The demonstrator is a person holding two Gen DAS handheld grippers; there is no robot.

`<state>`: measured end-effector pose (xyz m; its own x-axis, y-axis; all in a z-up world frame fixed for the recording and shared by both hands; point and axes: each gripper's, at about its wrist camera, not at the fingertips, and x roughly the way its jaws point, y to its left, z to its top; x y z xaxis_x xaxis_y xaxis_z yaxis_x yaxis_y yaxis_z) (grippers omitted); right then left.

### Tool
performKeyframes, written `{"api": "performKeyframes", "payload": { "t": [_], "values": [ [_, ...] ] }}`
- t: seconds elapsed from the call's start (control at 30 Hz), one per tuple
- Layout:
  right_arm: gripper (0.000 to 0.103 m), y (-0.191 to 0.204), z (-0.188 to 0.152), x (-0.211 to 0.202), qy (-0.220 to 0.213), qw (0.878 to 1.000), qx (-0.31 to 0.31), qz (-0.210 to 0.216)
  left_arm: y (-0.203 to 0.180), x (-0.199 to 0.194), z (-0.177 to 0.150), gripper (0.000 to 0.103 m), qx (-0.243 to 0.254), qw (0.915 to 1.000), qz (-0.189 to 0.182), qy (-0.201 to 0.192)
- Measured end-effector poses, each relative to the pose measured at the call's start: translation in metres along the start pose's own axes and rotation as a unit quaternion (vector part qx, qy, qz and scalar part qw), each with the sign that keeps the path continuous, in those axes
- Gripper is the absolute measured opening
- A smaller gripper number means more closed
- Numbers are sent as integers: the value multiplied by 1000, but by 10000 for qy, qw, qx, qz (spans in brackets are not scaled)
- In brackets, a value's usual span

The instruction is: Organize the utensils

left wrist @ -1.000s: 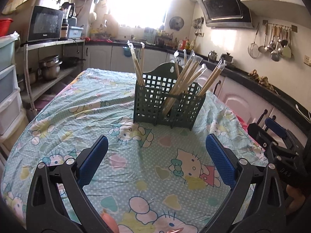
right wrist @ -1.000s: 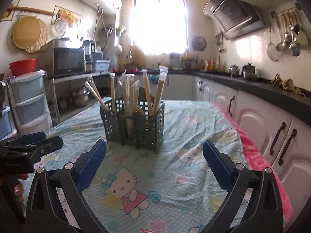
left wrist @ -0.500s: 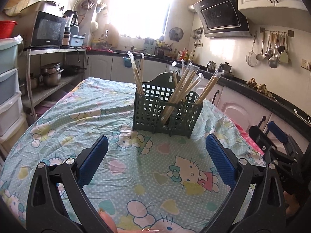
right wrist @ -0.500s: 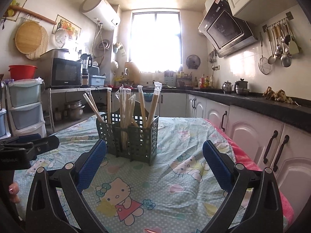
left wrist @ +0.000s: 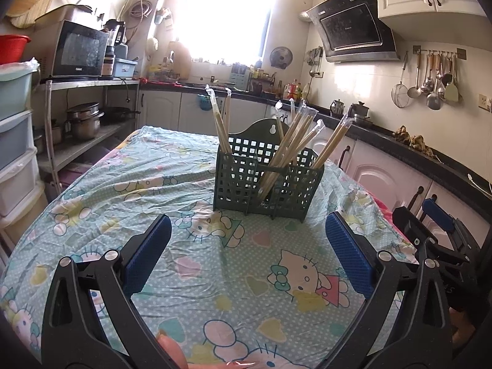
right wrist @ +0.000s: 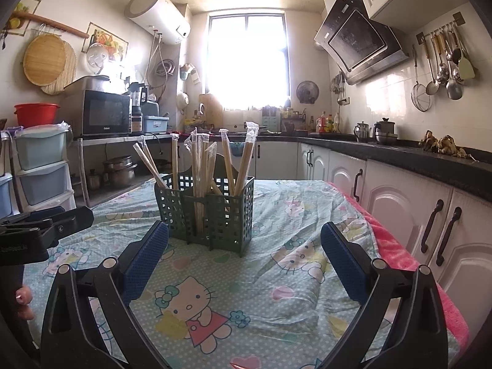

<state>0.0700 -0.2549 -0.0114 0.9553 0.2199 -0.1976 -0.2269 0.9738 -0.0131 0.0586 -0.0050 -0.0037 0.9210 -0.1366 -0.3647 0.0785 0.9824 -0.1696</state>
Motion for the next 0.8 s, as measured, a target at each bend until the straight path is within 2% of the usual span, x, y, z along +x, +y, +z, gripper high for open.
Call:
{"api": "performKeyframes", "payload": {
  "t": [0.8],
  "values": [
    [97, 1, 0, 0, 7, 10000, 8, 4, 1, -3, 0, 93, -7, 10000, 58, -62]
  ]
}}
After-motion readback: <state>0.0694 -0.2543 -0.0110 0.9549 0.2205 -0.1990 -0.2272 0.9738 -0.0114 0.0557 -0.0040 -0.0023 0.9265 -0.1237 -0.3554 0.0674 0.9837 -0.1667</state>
